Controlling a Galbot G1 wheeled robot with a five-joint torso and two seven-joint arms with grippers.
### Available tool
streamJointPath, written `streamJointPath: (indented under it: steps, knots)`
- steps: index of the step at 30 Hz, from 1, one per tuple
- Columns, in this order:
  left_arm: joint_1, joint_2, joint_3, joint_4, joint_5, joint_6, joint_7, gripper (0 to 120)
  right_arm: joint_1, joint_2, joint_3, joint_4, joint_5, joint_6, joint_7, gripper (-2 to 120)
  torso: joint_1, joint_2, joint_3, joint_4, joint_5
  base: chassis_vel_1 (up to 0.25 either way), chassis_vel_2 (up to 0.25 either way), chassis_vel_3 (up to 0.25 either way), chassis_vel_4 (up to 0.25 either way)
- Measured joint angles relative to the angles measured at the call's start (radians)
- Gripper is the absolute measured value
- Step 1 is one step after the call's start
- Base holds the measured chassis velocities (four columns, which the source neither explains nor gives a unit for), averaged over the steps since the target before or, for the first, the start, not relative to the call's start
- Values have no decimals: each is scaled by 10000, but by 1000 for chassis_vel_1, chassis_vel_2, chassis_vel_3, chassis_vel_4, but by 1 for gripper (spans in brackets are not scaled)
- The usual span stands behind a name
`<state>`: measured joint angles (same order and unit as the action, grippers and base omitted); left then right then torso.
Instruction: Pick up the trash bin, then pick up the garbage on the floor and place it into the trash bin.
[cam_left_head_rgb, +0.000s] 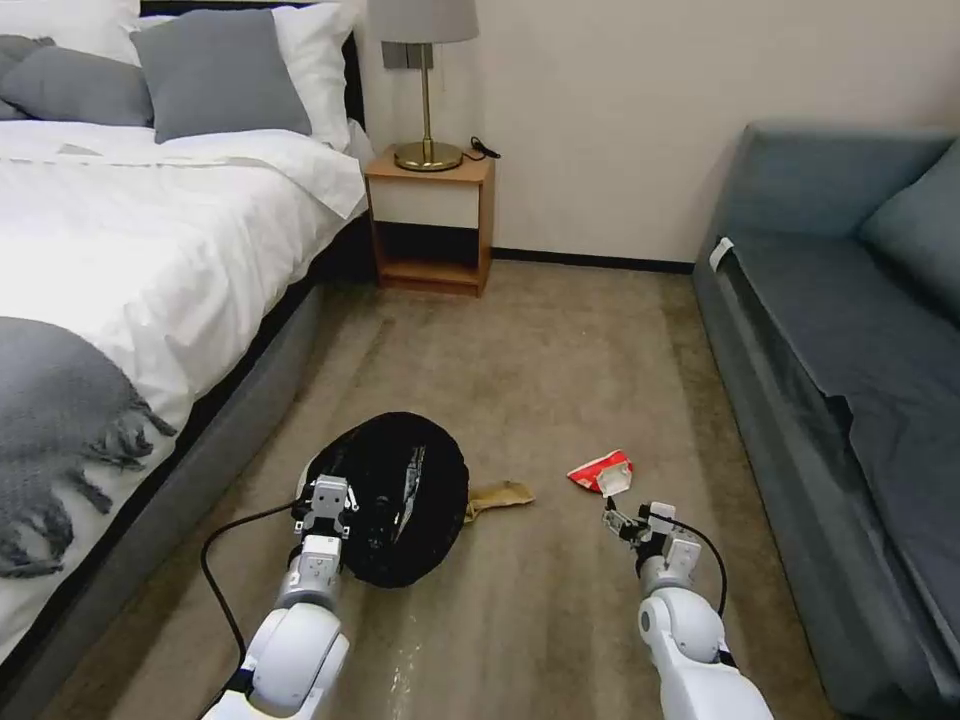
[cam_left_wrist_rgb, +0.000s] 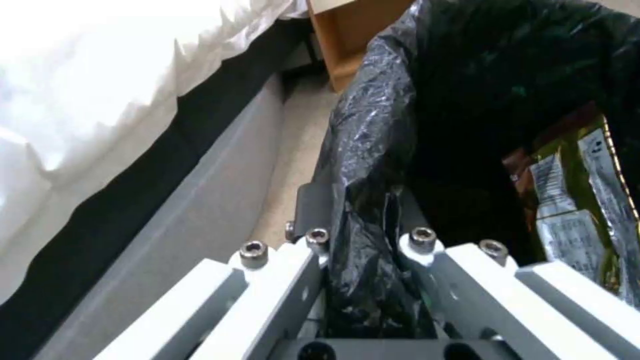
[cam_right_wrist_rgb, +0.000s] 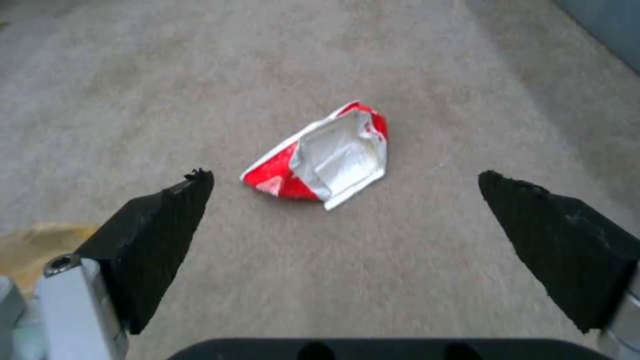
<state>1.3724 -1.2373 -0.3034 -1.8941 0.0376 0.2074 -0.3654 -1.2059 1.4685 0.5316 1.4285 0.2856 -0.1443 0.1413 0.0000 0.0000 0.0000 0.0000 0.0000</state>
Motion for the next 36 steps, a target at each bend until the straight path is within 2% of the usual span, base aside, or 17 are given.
streamJointPath:
  steps: [13, 36]
  knots:
    - [-145, 110, -27, 95, -94, -30, 19, 4, -49, 127, 88, -30, -104, 49, -35, 100, 0, 0, 0, 0, 0, -103, 106, 104, -111]
    - [42, 78, -29, 106, -57, -148, 29, 4, -467, 146, 227, 161, -193, 168, -47, 100, 0, 0, 0, 0, -1, -113, 117, 111, -116]
